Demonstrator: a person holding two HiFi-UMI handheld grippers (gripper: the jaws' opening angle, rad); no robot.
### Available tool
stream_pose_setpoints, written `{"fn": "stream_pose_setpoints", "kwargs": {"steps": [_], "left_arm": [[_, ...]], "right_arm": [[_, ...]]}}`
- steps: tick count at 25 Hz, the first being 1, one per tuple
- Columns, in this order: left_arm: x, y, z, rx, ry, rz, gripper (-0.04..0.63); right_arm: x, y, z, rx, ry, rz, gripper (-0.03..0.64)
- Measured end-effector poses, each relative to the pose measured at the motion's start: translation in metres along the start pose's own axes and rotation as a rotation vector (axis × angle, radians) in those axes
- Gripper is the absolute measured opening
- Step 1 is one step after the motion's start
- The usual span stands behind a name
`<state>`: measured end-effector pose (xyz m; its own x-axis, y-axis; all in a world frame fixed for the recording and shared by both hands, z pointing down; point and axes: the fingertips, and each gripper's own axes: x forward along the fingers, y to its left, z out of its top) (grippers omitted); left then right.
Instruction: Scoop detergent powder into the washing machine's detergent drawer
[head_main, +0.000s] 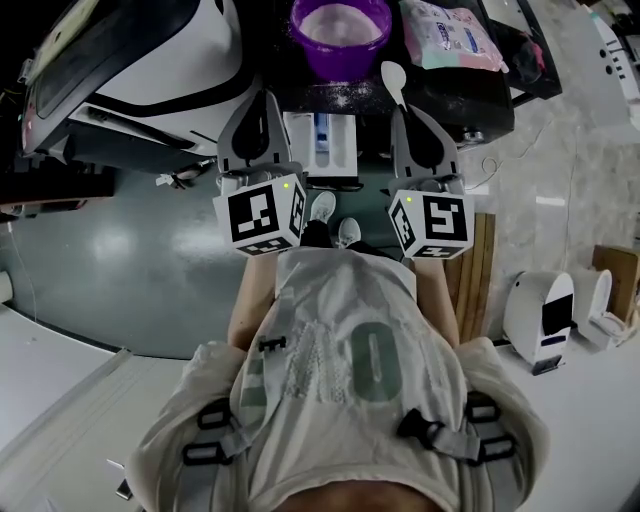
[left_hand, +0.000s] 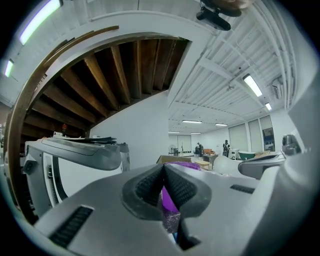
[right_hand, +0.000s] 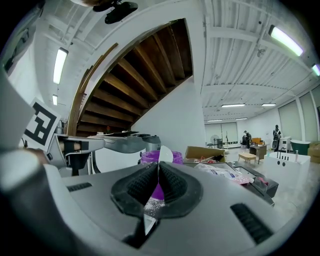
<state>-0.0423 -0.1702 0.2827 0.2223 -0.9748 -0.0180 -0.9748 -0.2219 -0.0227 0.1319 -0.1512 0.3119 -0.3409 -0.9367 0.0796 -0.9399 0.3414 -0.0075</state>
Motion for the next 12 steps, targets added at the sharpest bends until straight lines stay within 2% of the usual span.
{"fn": "stream_pose_setpoints", "kwargs": {"steps": [12], "left_arm": [[0.042,0.01,0.014,0.003,-0.025,-0.044,0.021]], "right_arm": [[0.019,-0.009,0.019,0.039,-0.036,-0.041,0.011]]}}
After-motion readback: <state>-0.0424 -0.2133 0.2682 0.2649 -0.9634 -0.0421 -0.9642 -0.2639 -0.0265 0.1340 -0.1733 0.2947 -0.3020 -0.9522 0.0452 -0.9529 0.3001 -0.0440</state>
